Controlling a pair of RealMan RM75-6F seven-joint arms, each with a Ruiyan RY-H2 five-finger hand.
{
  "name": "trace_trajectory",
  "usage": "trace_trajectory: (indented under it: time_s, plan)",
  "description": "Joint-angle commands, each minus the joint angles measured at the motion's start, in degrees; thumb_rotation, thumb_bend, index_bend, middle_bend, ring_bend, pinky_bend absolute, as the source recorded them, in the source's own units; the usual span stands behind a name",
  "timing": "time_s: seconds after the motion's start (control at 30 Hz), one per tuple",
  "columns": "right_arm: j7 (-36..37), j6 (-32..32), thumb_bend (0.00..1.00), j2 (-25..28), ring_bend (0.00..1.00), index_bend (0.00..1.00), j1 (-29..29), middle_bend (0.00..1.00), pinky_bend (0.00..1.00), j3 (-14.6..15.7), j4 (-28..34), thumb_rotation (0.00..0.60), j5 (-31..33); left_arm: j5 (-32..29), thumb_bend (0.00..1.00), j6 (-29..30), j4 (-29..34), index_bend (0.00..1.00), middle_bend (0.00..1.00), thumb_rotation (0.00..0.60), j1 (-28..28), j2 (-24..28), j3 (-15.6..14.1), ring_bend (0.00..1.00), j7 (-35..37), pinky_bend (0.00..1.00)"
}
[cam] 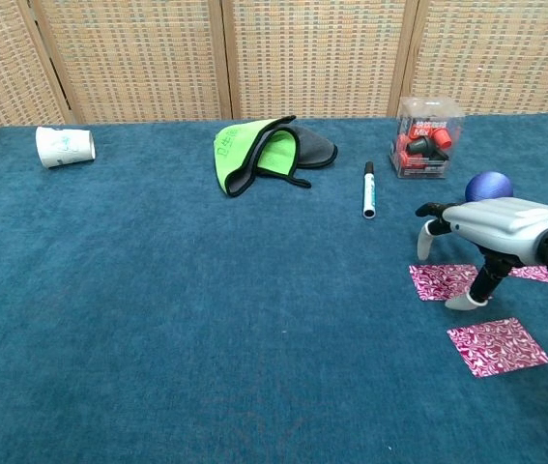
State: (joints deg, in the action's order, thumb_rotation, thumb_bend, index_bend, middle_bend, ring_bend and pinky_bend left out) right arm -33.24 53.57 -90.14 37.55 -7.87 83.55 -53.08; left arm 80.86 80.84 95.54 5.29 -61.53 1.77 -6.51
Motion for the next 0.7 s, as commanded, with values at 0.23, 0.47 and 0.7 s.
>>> trace_trajectory:
  time_s: [0.23, 0.47, 0.7]
  plan:
    - [-0.1, 0.06, 0.32, 0.04, 0.0, 0.31, 0.7, 0.0, 0.06, 0.46, -0.89, 0.6, 0.59, -0.1, 0.0, -0.11, 0.03, 0.0, 0.0, 0.6, 0.04, 0.04, -0.01, 0.0, -0.06, 0.0]
    - [0.1, -0.26, 0.32, 0.1, 0.0, 0.31, 0.95, 0.0, 0.06, 1.1, -1.49, 0.6, 1.21, -0.1, 0.0, -0.05, 0.02, 0.0, 0.0, 0.6, 0.03, 0.0, -0.01, 0.0, -0.13, 0.0]
    - [0.11, -0.27, 0.32, -0.1, 0.0, 0.31, 1.22, 0.0, 0.06, 1.55, -1.76, 0.6, 1.44, -0.09, 0.0, -0.04, 0.0, 0.0, 0.0, 0.6, 0.04, -0.01, -0.01, 0.0, -0.13, 0.0]
